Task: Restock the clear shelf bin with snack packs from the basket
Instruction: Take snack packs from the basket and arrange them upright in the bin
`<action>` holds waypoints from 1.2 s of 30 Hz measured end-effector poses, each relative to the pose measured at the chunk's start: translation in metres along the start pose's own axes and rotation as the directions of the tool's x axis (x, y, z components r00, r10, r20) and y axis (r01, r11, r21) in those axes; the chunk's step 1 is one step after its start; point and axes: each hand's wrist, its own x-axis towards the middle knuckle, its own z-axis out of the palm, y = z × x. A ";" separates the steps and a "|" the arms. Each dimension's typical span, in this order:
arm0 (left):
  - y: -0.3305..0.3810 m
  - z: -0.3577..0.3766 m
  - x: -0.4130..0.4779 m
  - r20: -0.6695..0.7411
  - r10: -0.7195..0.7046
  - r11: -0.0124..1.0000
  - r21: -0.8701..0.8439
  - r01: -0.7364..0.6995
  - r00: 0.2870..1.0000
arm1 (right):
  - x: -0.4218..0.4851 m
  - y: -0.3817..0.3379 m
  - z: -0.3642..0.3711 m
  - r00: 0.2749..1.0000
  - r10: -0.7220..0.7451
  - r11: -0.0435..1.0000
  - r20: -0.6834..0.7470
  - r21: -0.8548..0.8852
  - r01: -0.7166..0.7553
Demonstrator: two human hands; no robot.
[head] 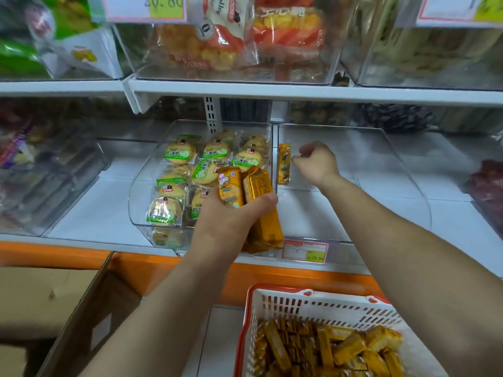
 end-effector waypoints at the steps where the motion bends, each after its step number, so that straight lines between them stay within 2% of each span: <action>1: 0.000 -0.001 -0.004 0.009 0.003 1.000 -0.007 -0.003 1.000 | -0.020 -0.009 -0.011 1.000 -0.008 0.994 -0.024 0.104 0.010; 3: 0.001 -0.002 -0.013 0.043 -0.001 1.000 -0.030 0.003 0.999 | -0.069 -0.028 -0.033 0.998 -0.056 0.944 0.015 0.326 0.048; 6: 0.001 0.008 -0.025 0.100 -0.039 0.998 -0.050 0.044 0.994 | -0.149 -0.046 -0.061 0.962 -0.195 0.872 0.189 0.482 0.082; 8: 0.003 0.020 -0.034 0.124 -0.043 0.996 -0.072 0.052 0.991 | -0.191 -0.047 -0.078 0.940 -0.228 0.852 0.255 0.520 0.065; 12: 0.006 0.049 -0.058 0.190 0.006 0.998 -0.069 0.008 0.982 | -0.234 -0.035 -0.119 0.927 -0.189 0.866 0.323 0.501 0.003; 15: 0.008 0.066 -0.078 0.213 0.031 0.995 -0.096 -0.011 0.976 | -0.248 -0.031 -0.140 0.937 -0.166 0.885 0.307 0.465 0.005; 17: 0.010 0.070 -0.086 0.207 0.012 0.992 -0.122 0.014 0.978 | -0.254 -0.031 -0.148 0.938 -0.123 0.863 0.325 0.502 -0.061; 19: 0.013 0.070 -0.091 0.201 -0.009 0.988 -0.147 0.040 0.980 | -0.256 -0.030 -0.153 0.927 -0.064 0.790 0.371 0.586 -0.180; 22: 0.015 0.067 -0.095 0.183 -0.010 0.983 -0.177 0.043 0.983 | -0.256 -0.025 -0.161 0.903 0.016 0.620 0.428 0.705 -0.345; 25: 0.015 0.068 -0.094 0.164 0.013 0.988 -0.152 0.013 0.986 | -0.261 -0.014 -0.159 0.883 -0.033 0.460 0.468 0.792 -0.402; 26: 0.014 0.069 -0.092 0.159 0.014 0.990 -0.139 0.008 0.987 | -0.261 -0.011 -0.158 0.885 -0.056 0.442 0.461 0.807 -0.393; 27: 0.013 0.069 -0.091 0.158 0.015 0.991 -0.131 0.006 0.987 | -0.261 -0.008 -0.157 0.893 -0.060 0.466 0.446 0.804 -0.370; 28: 0.011 0.069 -0.090 0.161 0.015 0.992 -0.127 0.006 0.987 | -0.259 -0.005 -0.156 0.907 -0.039 0.542 0.420 0.771 -0.333; 30: 0.005 0.070 -0.088 0.170 0.012 0.992 -0.128 0.010 0.985 | -0.256 0.000 -0.152 0.950 0.028 0.790 0.312 0.575 -0.212; 31: 0.002 0.071 -0.087 0.174 0.009 0.992 -0.129 0.014 0.985 | -0.255 0.001 -0.150 0.967 0.027 0.879 0.252 0.455 -0.143; 33: -0.004 0.073 -0.086 0.176 0.004 0.991 -0.134 0.020 0.984 | -0.256 0.003 -0.146 0.981 -0.039 0.950 0.191 0.312 -0.023; 36: -0.007 0.076 -0.081 0.167 -0.001 0.990 -0.137 0.024 0.986 | -0.255 0.006 -0.144 0.979 -0.108 0.948 0.175 0.314 0.049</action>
